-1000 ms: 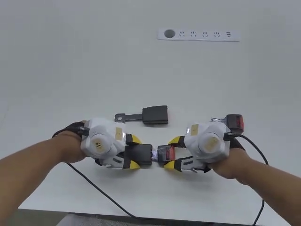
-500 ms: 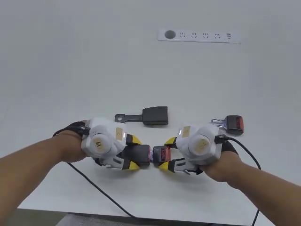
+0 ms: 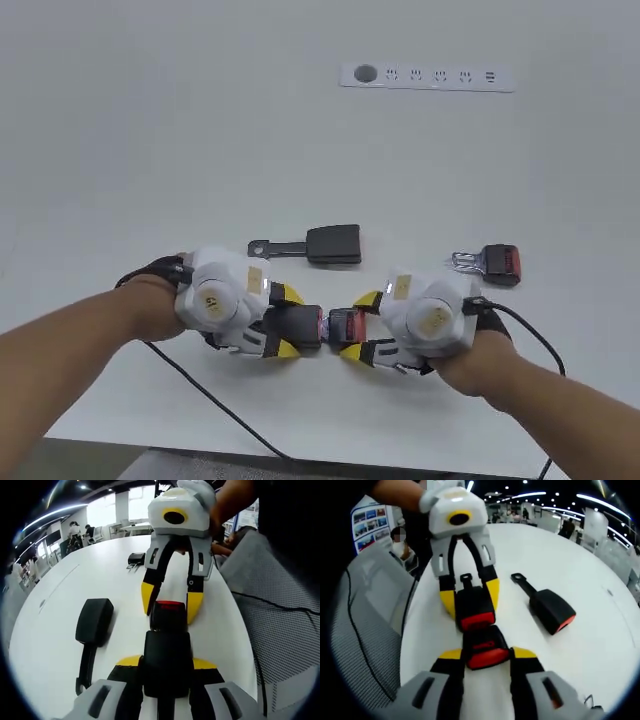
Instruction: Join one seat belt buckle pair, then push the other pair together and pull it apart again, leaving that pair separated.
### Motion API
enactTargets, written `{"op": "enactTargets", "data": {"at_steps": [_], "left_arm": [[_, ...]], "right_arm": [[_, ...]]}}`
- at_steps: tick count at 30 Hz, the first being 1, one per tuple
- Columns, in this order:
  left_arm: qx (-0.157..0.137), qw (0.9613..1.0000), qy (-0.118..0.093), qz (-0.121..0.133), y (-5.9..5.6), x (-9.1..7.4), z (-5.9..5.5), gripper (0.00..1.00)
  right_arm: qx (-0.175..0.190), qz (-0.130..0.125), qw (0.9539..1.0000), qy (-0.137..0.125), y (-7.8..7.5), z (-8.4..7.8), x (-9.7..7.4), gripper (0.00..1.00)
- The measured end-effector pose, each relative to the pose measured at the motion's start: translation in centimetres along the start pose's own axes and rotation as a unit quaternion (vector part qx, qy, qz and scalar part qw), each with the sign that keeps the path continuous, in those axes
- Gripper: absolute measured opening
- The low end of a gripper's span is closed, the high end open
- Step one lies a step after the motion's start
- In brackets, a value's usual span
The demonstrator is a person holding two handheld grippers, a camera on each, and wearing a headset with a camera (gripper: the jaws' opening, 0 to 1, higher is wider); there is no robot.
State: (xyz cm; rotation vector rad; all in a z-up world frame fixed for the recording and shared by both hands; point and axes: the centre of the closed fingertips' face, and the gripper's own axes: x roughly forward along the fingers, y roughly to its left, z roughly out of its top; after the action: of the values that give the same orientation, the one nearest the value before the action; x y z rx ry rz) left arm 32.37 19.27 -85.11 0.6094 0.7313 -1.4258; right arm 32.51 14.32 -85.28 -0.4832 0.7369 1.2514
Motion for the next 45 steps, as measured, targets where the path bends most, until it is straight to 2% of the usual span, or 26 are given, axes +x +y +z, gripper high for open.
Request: {"op": "enactTargets", "data": {"at_steps": [5,12,17,21,23,30,36,38,43,45], "left_arm": [[-0.018,0.9997,-0.017,0.007,0.19,-0.14,-0.04,0.36],[-0.016,0.9996,-0.025,0.0,0.17,-0.12,0.04,0.36],[-0.012,0.9996,-0.027,-0.003,0.09,-0.07,0.04,0.36],[-0.01,0.9995,-0.03,-0.003,0.09,-0.07,0.05,0.36],[-0.006,0.9996,-0.028,-0.004,0.08,-0.04,0.09,0.36],[-0.002,0.9996,-0.029,-0.005,0.07,0.0,0.07,0.36],[0.001,0.9996,-0.028,-0.006,0.05,0.04,0.03,0.36],[0.003,0.9996,-0.026,-0.007,0.05,0.05,0.08,0.36],[0.004,0.9996,-0.027,-0.008,0.06,0.05,0.09,0.36],[0.006,0.9996,-0.026,-0.009,0.04,0.07,0.1,0.36]], "right_arm": [[-0.005,-0.014,0.9999,-0.009,0.04,0.04,-0.13,0.34],[-0.014,-0.012,0.9996,-0.019,0.04,-0.02,-0.25,0.33],[-0.027,-0.01,0.9993,-0.022,0.13,-0.09,-0.24,0.33],[-0.051,-0.015,0.9984,-0.018,0.21,-0.18,-0.24,0.33],[-0.044,-0.015,0.9987,-0.021,0.15,-0.18,-0.28,0.33],[-0.062,-0.028,0.9974,-0.024,0.27,-0.2,-0.38,0.33],[-0.062,-0.032,0.9973,-0.025,0.2,-0.22,-0.44,0.33],[-0.044,-0.031,0.9981,-0.029,0.09,-0.3,-0.46,0.33],[-0.039,-0.03,0.9982,-0.033,0.16,-0.43,-0.56,0.33],[-0.026,-0.029,0.9985,-0.038,0.1,-0.56,-0.59,0.33]]}}
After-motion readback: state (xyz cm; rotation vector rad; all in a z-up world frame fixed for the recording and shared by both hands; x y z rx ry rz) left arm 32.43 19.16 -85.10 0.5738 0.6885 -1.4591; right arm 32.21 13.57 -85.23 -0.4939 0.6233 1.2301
